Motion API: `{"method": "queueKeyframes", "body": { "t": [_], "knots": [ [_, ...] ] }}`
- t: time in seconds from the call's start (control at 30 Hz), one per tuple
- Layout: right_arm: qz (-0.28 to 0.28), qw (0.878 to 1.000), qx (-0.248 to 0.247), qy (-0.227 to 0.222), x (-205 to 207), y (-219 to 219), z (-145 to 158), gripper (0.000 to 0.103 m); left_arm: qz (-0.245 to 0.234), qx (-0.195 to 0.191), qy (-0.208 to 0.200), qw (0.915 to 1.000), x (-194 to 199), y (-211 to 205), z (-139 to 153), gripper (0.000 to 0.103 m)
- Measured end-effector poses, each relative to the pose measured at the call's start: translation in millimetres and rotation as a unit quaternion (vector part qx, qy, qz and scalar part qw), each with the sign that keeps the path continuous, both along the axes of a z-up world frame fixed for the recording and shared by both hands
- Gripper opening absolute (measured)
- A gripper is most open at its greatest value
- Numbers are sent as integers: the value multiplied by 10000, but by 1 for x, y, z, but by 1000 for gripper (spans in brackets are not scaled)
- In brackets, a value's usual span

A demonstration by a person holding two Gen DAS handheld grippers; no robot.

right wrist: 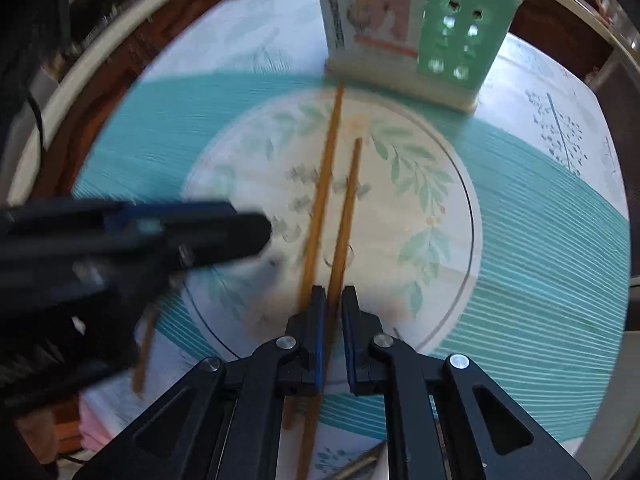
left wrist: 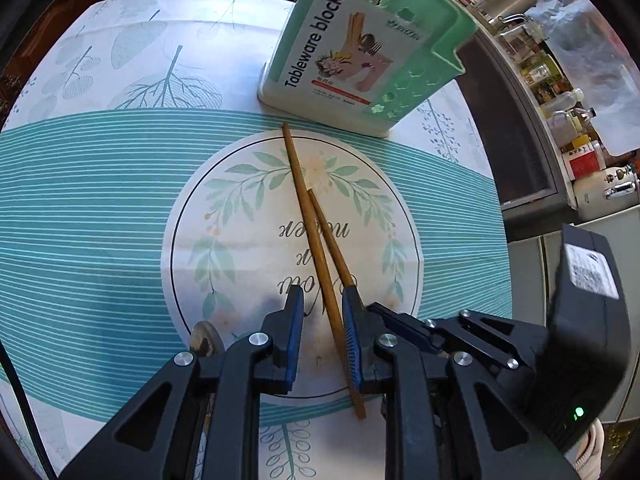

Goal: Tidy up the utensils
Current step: 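Move both tools back to the pile and grasp a wooden chopstick with the right tool, then grasp the last wooden chopstick with the left tool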

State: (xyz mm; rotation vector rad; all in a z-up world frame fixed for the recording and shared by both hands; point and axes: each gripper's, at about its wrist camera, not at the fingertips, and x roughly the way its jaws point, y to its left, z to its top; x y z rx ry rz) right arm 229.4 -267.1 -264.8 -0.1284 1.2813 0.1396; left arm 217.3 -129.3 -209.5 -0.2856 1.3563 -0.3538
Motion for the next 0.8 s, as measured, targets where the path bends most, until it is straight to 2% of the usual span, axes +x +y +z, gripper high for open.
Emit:
{"method": "queueKeyframes", "body": {
  "t": [0.27, 0.47, 0.7, 0.8],
  "knots": [
    [-295, 9992, 271, 86, 12, -19, -1, 7, -53, 219, 140, 9996, 15, -21, -9, 18],
    [-492, 9967, 639, 98, 13, -32, 0, 8, -152, 686, 297, 9971, 19, -42, -19, 18],
    [-569, 9948, 835, 125, 9, -45, 1, 8, -339, 1387, 402, 9889, 21, -65, -28, 18],
    [-605, 9936, 944, 147, 6, -51, 3, 8, -409, 1553, 444, 9860, 22, -70, -29, 18]
  ]
}}
